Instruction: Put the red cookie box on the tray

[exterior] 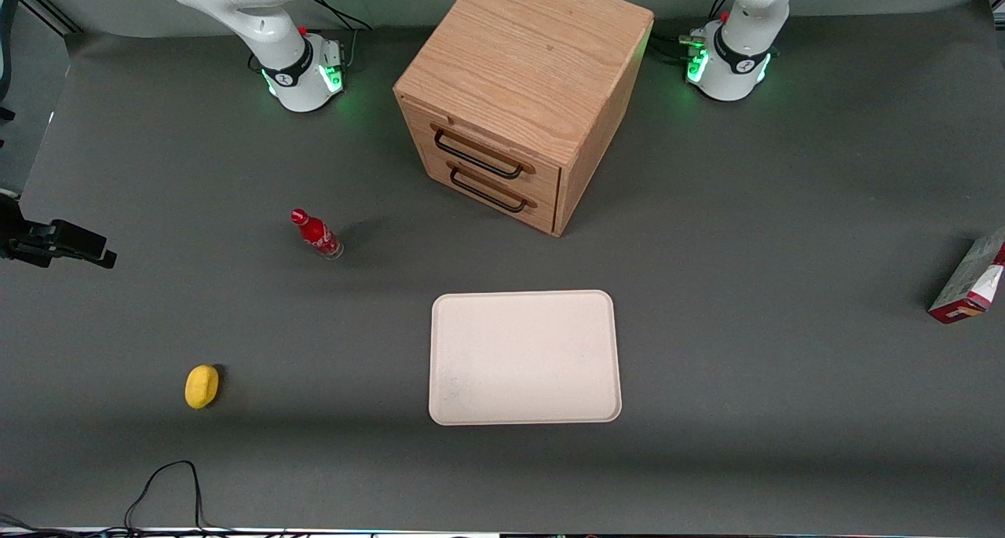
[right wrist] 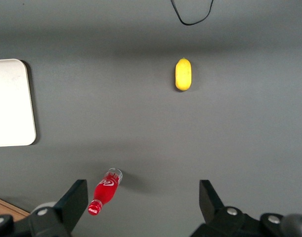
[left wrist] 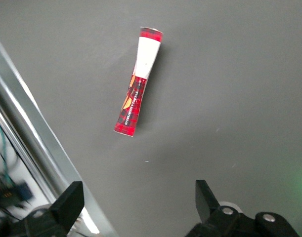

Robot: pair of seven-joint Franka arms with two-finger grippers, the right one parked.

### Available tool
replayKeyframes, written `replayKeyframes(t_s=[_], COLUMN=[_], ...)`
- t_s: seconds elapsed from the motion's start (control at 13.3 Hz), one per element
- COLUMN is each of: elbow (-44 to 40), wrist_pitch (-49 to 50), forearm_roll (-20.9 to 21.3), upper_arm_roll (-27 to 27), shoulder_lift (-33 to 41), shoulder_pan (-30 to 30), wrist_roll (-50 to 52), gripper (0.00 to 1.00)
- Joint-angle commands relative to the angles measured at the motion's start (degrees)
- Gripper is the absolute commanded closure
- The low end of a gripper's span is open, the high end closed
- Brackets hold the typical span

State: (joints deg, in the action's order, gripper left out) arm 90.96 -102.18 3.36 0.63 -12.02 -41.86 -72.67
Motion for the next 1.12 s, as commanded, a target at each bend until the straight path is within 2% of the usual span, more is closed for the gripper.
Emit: replayKeyframes(t_s=[0.0,0.15,0.53,1.05], elbow=[-0.3,-0.1,1.5,17.4], wrist_pitch=[-1.7,-2.5,-6.5,-29.4], forearm_roll=[1.6,0.9,-2.0,-6.1], upper_arm_roll=[-0.2,-0.5,-0.5,-0.7], shoulder_lift=[-0.7,-0.9,-3.4,-6.3], shoulder_pan=[-0.2,-0.1,0.4,0.6], wrist_roll=[-14.5,-20.7,-20.8,-20.9], gripper=[0.00,0.00,0.00,0.00])
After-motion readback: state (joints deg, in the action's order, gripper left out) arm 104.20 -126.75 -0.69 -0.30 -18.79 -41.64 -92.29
